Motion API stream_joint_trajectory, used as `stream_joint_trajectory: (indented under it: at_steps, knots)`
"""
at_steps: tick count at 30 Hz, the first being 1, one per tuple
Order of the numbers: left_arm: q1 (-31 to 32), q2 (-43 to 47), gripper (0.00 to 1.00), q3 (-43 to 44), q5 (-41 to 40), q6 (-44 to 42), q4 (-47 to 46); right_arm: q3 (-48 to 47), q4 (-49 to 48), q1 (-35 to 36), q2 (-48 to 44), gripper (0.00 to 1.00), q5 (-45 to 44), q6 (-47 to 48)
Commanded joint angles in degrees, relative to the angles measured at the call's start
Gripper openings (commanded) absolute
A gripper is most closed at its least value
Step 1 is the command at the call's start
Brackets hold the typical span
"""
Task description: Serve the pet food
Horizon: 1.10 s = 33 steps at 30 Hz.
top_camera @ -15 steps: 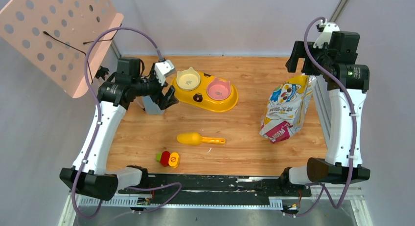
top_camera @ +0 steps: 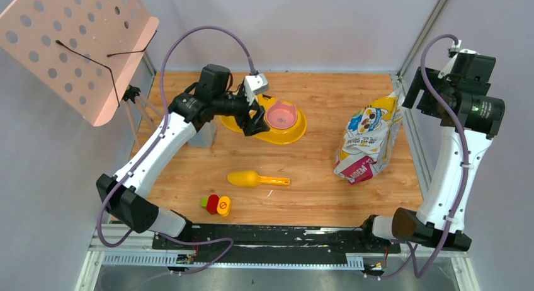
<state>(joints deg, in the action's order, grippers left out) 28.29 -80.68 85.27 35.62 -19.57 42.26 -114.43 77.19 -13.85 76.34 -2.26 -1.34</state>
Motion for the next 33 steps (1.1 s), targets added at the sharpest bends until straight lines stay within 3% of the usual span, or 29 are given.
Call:
stream_joint_trajectory:
  at_steps: [1,6,16,22,24,27,29,31,33]
  knots:
    - [1.30,-2.21,0.91,6.56,2.47,15.85,-9.25,4.75,3.14,-3.98,0.85,0.78,3.42,-3.59]
    - [1.40,-2.56,0.91,5.47,0.34,19.94,-12.90,7.93,2.11,-4.85,1.36,0.73,13.95,-4.68]
    - [1.61,-4.16,0.93,4.88,-2.07,17.68,-11.98,13.15,-0.83,-4.76,3.91,0.67,17.03,-4.58]
    - [3.02,-6.58,0.94,10.42,-2.01,14.16,-5.14,17.87,-2.92,-4.78,4.44,0.53,19.55,-6.78]
    - [3.08,-8.05,0.95,14.46,-2.94,12.06,0.52,18.81,-2.76,-4.66,4.48,0.45,21.33,-7.80]
    - [2.98,-9.29,0.95,17.73,-4.09,9.33,6.51,20.98,-2.14,-3.92,3.69,0.22,23.71,-7.56]
    - [2.99,-9.47,0.95,18.29,-3.44,8.92,7.07,22.89,-1.44,-2.95,2.63,0.14,26.02,-6.50]
    - [3.00,-9.61,0.95,18.11,-2.85,10.04,6.18,25.07,-1.16,-1.79,1.33,0.00,27.93,-5.51]
    - [3.00,-9.91,0.95,18.11,-2.29,12.28,4.70,26.47,-0.91,-0.07,-0.23,0.00,30.43,-4.19]
